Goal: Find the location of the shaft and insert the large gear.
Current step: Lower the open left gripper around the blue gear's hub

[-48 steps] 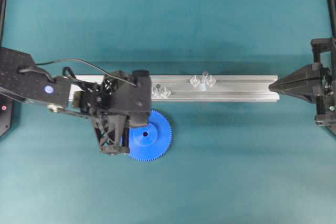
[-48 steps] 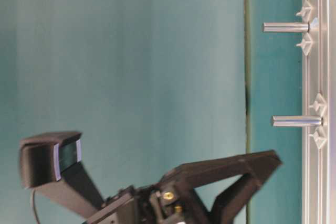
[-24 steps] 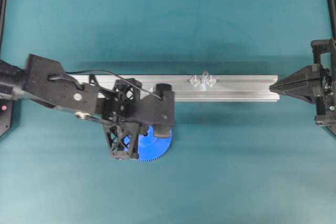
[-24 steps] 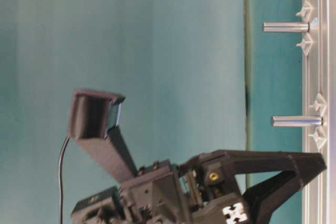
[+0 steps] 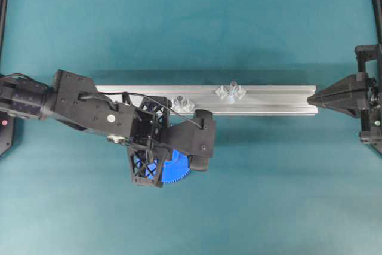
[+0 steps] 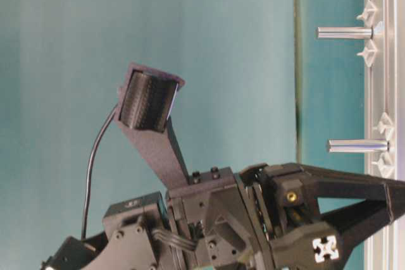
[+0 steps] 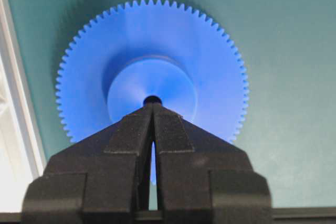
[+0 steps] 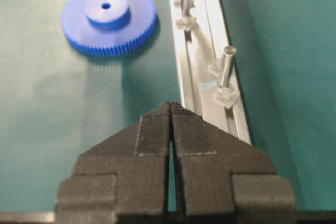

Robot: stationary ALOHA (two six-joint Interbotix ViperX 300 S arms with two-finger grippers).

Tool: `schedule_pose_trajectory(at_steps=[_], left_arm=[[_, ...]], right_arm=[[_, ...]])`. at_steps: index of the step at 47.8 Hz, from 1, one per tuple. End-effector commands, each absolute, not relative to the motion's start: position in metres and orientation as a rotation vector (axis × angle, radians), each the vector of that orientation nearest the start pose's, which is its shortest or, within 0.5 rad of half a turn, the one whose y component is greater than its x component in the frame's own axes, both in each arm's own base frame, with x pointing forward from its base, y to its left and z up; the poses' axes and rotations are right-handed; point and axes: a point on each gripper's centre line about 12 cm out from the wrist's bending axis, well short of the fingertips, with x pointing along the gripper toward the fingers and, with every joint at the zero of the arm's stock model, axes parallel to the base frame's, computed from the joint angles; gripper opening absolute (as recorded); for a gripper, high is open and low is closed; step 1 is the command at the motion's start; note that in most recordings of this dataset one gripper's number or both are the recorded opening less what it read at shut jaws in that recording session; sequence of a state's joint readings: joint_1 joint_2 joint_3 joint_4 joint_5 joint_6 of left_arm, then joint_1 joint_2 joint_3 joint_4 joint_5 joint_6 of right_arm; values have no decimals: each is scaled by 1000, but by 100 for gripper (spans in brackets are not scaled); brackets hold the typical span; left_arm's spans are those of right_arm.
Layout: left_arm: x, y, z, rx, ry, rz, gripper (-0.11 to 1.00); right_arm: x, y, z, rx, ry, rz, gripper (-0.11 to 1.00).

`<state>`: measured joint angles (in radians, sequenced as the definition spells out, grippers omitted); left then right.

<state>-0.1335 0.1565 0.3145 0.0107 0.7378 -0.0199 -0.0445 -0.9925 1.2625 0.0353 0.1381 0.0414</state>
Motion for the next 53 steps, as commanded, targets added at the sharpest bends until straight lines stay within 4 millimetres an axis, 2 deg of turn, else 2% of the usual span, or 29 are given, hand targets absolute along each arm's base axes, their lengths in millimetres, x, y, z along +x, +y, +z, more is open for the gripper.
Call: schedule_pose_trajectory(at_steps=[1,32,53], left_arm=[[417,-58,180,70,1177,-105,-1],[418,-58,170,79,1231,-104,-1],[419,-58,170,73,1236,-99,0]], right_arm=[[181,-8,217,95,395,-59,-2],[181,-8,218,96,391,-58,-2],[181,-8,217,94,394,-58,-2]])
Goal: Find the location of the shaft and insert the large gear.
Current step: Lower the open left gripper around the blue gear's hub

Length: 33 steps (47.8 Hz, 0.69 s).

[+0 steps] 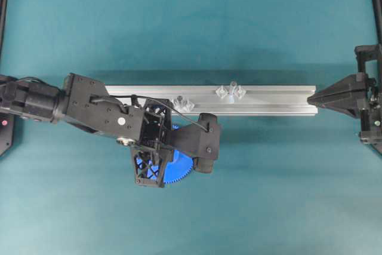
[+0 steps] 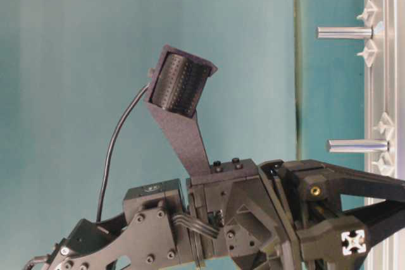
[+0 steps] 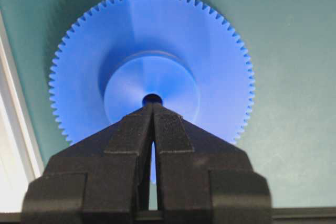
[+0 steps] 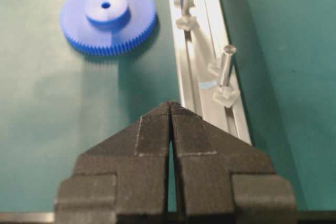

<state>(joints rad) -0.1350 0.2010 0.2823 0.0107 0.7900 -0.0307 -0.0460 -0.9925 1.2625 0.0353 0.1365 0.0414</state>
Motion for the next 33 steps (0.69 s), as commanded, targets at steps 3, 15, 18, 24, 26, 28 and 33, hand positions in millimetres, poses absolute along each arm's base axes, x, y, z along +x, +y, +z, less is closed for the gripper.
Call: schedule_pose_trajectory(at_steps=[3,15,18,24,26,28,33], left_arm=[[418,-58,168,72,1249,-99,0],[421,-57,169,56,1246,-87,28],[419,-57,167,48,1254,-78,46],[419,-57,165,36,1252,-71,81],[419,-57,165,34,1249,-71,89],[420,-57,164,33,1249,-70,92],[421,-57,166,33,1239,-71,90]], right_arm=[[180,-8,216,96,398,-60,-2],[180,-8,214,98,404,-60,-2],[180,-8,214,98,404,-60,-2],[179,-8,213,116,407,-63,-2],[179,-8,212,131,411,-67,-2],[178,-8,210,147,415,-71,-2],[177,-8,207,165,422,-75,-2]])
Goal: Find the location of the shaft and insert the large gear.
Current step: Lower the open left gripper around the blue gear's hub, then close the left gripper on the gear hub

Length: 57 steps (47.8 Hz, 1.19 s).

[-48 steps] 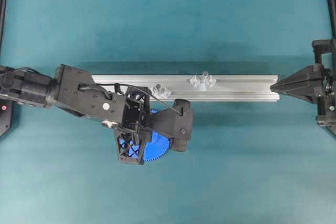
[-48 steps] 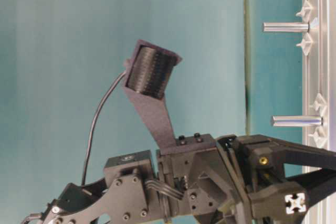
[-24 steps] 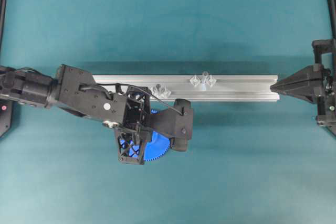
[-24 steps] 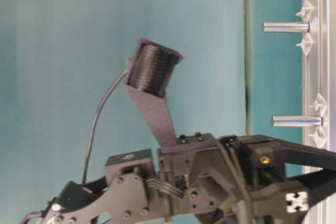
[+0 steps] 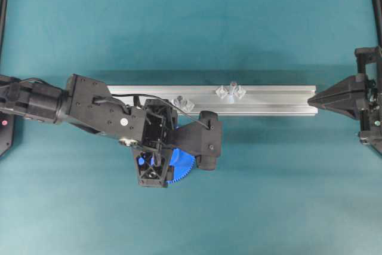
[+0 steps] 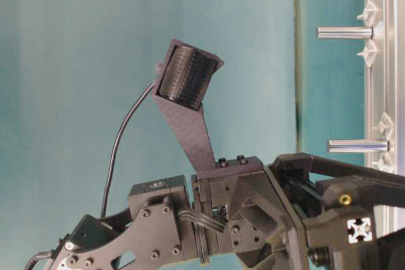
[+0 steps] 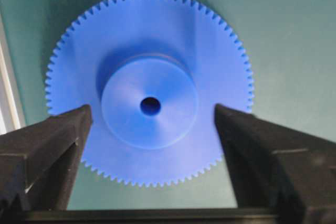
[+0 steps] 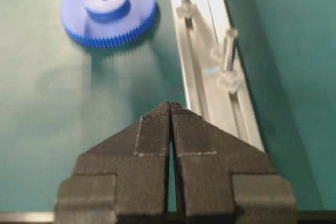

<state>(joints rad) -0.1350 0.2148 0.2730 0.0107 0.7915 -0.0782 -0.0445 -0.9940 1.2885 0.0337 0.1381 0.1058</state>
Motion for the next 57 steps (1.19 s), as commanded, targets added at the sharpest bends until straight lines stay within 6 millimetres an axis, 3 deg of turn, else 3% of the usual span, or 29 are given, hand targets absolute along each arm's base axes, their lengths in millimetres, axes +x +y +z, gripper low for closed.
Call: schedule_pose_trajectory(at_steps=[1,57], left_arm=[[421,-57,166,35,1239,-71,90],[425,-53,144,27,1281,-58,90]], right_arm=[[177,-8,207,165,422,-75,-2],[177,-8,207,157,422,-75,-2]])
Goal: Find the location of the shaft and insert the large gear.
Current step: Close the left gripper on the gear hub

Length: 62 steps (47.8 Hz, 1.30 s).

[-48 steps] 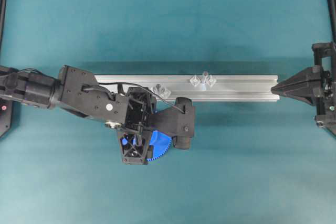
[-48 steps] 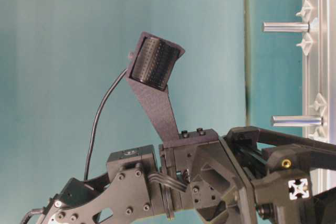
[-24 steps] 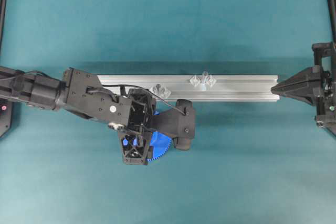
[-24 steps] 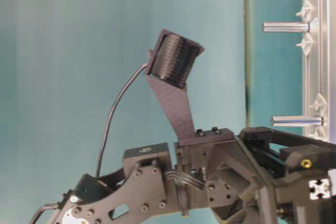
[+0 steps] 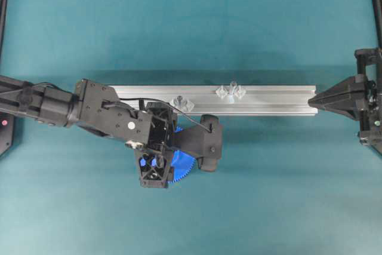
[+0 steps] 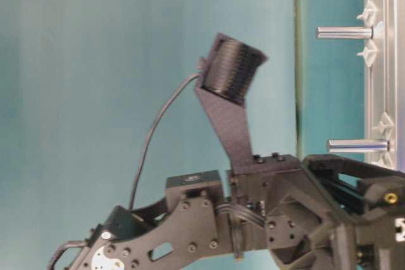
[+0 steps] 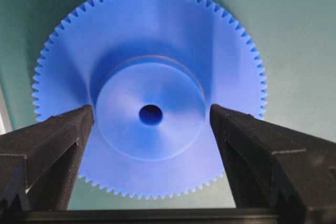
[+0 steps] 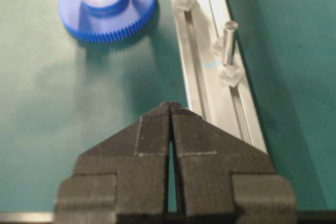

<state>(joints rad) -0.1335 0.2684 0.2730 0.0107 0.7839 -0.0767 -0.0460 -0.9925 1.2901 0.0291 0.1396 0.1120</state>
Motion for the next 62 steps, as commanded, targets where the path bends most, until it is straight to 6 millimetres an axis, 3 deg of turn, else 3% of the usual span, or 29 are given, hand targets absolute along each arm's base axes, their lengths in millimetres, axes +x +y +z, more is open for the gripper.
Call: schedule_pose_trajectory(at_steps=[1,56,62], left_arm=[[425,-53,143,27,1281,-58,90],[420,-52,127,18,1309,-47,89],[420,-53,127,5,1309,-37,84]], right_arm=[[177,-8,207,157,422,-75,-2],[177,-8,206,157,435,-74,-2],[177,-8,206,157,436,-74,-2]])
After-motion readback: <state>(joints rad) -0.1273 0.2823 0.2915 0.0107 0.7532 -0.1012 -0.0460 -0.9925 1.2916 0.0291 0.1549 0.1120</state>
